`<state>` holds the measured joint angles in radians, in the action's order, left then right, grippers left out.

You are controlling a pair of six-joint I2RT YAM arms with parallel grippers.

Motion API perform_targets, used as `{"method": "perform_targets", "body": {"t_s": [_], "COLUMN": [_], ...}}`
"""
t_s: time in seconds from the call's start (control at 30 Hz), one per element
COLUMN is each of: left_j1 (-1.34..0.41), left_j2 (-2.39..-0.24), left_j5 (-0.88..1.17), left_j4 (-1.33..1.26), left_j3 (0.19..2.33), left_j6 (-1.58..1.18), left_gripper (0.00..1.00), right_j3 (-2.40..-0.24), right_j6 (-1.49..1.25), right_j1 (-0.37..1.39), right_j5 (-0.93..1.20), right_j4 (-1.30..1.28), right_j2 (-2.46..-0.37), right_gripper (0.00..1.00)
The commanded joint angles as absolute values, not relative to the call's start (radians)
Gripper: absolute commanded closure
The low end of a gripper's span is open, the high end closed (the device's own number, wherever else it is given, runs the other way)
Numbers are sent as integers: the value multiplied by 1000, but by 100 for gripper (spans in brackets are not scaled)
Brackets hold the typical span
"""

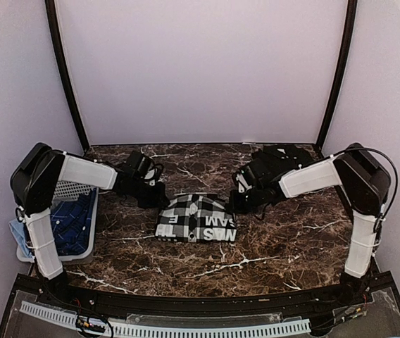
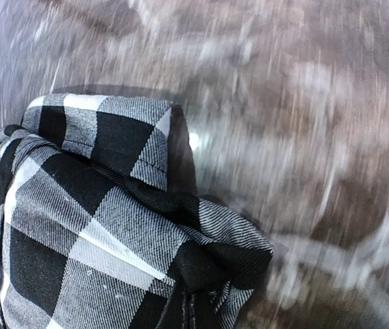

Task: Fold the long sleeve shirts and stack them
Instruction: Fold the 2/3-rectangle-folded shirt at the center of the board.

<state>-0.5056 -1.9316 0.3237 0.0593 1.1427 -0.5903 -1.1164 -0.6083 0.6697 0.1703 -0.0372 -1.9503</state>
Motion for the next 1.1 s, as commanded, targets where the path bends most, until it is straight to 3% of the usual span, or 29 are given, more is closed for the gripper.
{"method": "perform_targets", "body": {"t_s": [0.0,0.43,1.07], "left_j1": [-570,-624,-624], "left_j2": [-1709,-1352,-1269], "left_j5": [297,262,309], "left_j4": [87,167,143], "left_j3": [981,834,925], "left_j6": [-645,-680,-626], "left_gripper": [100,100,100], "right_j3": [-952,-838,-957], "right_j6": [-668,-613,-562], "right_j1": [743,898,914], "right_j5": [109,30,3], "right_j4": [-71,-112,-176], "right_j2": [-1780,-1396,-1317], "right_gripper": [100,100,100]}}
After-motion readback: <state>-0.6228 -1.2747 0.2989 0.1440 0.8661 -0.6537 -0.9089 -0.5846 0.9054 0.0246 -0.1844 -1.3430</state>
